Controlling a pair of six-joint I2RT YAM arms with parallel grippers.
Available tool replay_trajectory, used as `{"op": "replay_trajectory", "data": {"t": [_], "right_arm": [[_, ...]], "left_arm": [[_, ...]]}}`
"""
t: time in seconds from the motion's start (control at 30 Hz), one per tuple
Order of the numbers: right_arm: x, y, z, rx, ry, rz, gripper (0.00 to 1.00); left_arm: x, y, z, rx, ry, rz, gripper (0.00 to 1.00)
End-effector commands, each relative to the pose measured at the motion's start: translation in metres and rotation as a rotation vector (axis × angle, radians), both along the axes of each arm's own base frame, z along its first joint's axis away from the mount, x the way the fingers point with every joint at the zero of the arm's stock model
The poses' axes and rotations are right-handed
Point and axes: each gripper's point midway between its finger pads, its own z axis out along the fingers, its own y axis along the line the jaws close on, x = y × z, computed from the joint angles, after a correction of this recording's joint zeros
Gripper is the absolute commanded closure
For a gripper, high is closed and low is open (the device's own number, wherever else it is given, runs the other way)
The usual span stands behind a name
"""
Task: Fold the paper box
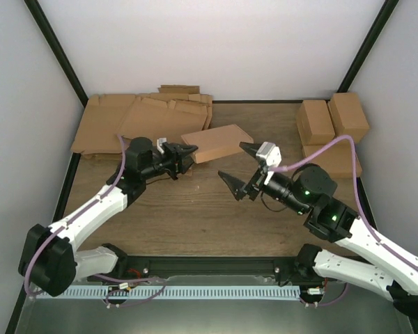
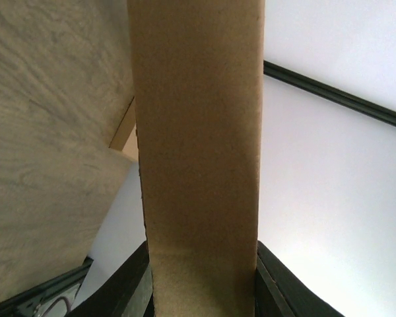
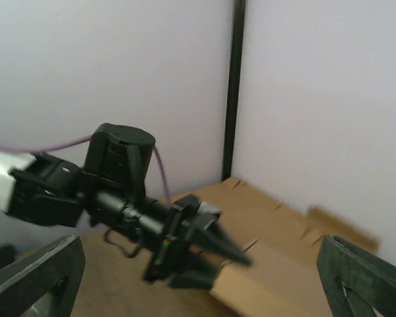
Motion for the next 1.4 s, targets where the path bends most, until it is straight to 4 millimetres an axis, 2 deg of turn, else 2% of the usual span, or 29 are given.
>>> {"op": "replay_trajectory", "data": {"t": [0.0, 0.03, 0.07, 0.13, 0.2, 0.27, 0.33, 0.37, 0.47, 0.53, 0.63, 0.8, 1.07, 1.17, 1.37], "right_arm": [[0.022, -0.008, -0.031, 0.392, 0.718, -0.098, 0.0], [0.033, -0.019, -0.053, 0.527, 0.931, -0.212, 0.0], [0.035, -0.026, -0.067, 0.622, 1.076, -0.263, 0.0], [0.029, -0.024, -0.068, 0.741, 1.17, -0.193, 0.0], [0.027, -0.028, -0.081, 0.929, 1.301, -0.138, 0.0], [0.031, -0.035, -0.096, 1.127, 1.405, -0.095, 0.0], [0.038, -0.039, -0.1, 1.238, 1.414, -0.08, 0.02], [0.043, -0.035, -0.095, 1.251, 1.41, -0.086, 0.02], [0.055, -0.012, -0.063, 1.194, 1.37, -0.082, 0.01], [0.062, 0.002, -0.054, 1.157, 1.372, -0.089, 0.01], [0.071, 0.007, -0.051, 1.18, 1.354, -0.097, 0.04], [0.085, -0.005, -0.049, 1.2, 1.258, -0.189, 0.11], [0.101, 0.021, -0.043, 1.178, 1.224, -0.138, 0.25], [0.104, 0.027, -0.041, 1.174, 1.223, -0.123, 0.3], [0.108, 0.032, -0.037, 1.152, 1.212, -0.1, 0.31]], "left_arm": [[0.018, -0.008, 0.043, -0.07, -0.15, -0.021, 0.76], [0.02, -0.011, 0.046, -0.075, -0.163, -0.029, 0.76], [0.022, -0.013, 0.051, -0.081, -0.178, -0.034, 0.76], [0.026, -0.015, 0.058, -0.082, -0.205, -0.037, 0.76], [0.029, -0.015, 0.066, -0.08, -0.237, -0.032, 0.76], [0.029, -0.015, 0.073, -0.086, -0.262, -0.032, 0.76], [0.028, -0.016, 0.074, -0.093, -0.272, -0.035, 0.76], [0.027, -0.016, 0.074, -0.097, -0.272, -0.039, 0.76], [0.025, -0.019, 0.067, -0.116, -0.254, -0.056, 0.76], [0.021, -0.021, 0.067, -0.175, -0.237, -0.088, 0.76], [0.019, -0.022, 0.076, -0.19, -0.264, -0.111, 0.75], [0.014, -0.016, 0.087, -0.156, -0.257, -0.098, 0.75], [0.0, -0.023, 0.104, -0.219, -0.244, -0.128, 0.75], [-0.002, -0.018, 0.111, -0.224, -0.255, -0.101, 0.75], [-0.002, -0.012, 0.114, -0.2, -0.257, -0.063, 0.72]]}}
